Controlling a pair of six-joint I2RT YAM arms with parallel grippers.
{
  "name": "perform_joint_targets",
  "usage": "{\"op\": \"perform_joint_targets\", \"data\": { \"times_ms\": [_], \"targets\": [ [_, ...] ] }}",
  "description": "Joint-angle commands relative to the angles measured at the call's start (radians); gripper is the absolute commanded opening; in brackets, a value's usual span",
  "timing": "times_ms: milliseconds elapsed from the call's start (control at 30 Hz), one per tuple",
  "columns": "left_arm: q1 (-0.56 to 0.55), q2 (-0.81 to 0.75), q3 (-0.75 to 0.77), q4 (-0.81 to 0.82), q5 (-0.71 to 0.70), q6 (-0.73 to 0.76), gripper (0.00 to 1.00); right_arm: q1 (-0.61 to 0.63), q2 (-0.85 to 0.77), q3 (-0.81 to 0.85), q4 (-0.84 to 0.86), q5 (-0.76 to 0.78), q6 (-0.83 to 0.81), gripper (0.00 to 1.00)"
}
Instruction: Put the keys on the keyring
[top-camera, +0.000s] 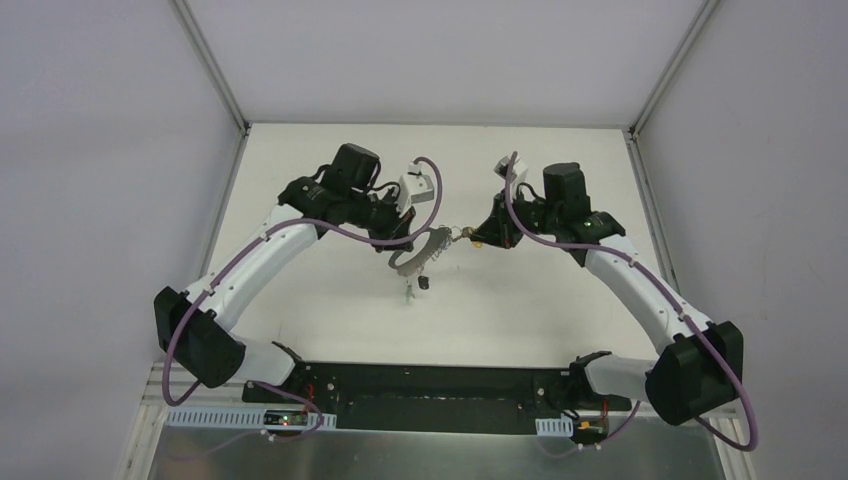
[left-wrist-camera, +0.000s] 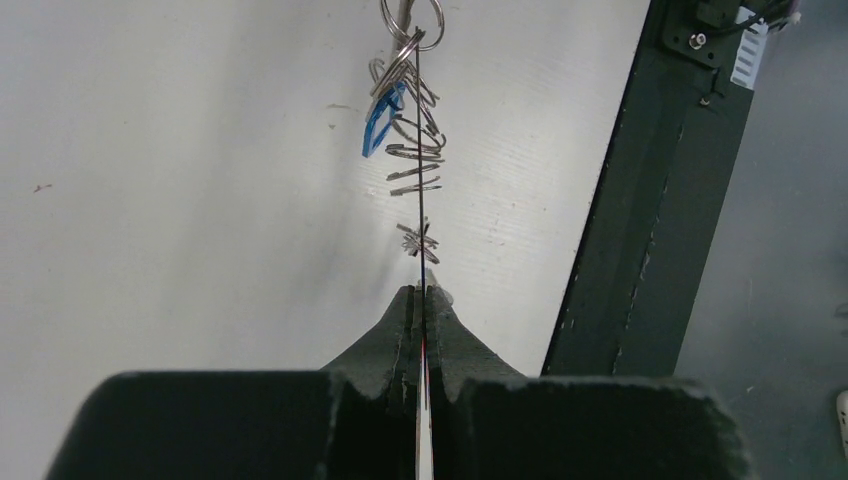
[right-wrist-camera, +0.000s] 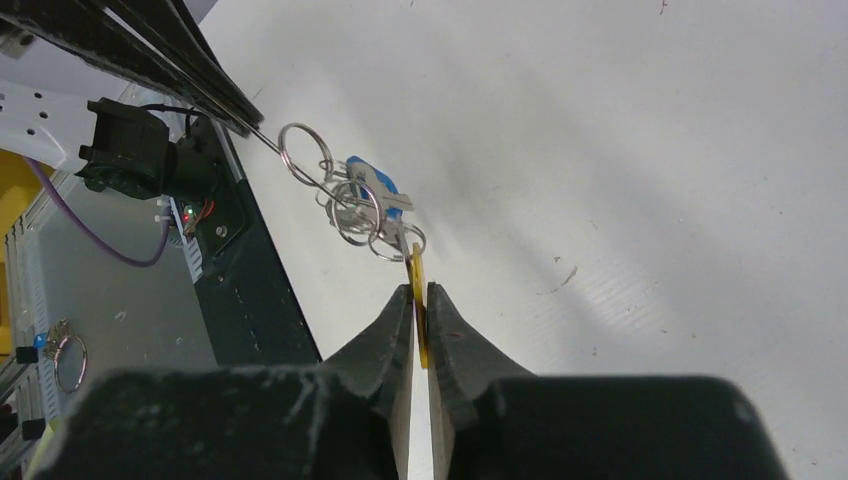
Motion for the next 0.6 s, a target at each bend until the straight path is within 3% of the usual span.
{"op": "perform_joint_targets", "data": {
  "times_ms": [0, 200, 567],
  "targets": [
    [-0.002, 0.004, 0.135, -0.29, -0.102, 0.06, 0.0, -0.018, -0.001, -0.022, 0.094, -0.026, -0.026, 0.15],
    [-0.006, 0.062, 0.258, -0.465, -0.234, 0.093, 0.0, -0.017, -0.021, -0.062, 0.105, -0.023, -0.045, 0.38],
    [-0.006, 0.343, 0.518, -0.813, -0.546, 0.095, 0.0, -0.041, -0.107, -0.08, 0.08, 0.082, -0.063, 0.41]
  ]
}}
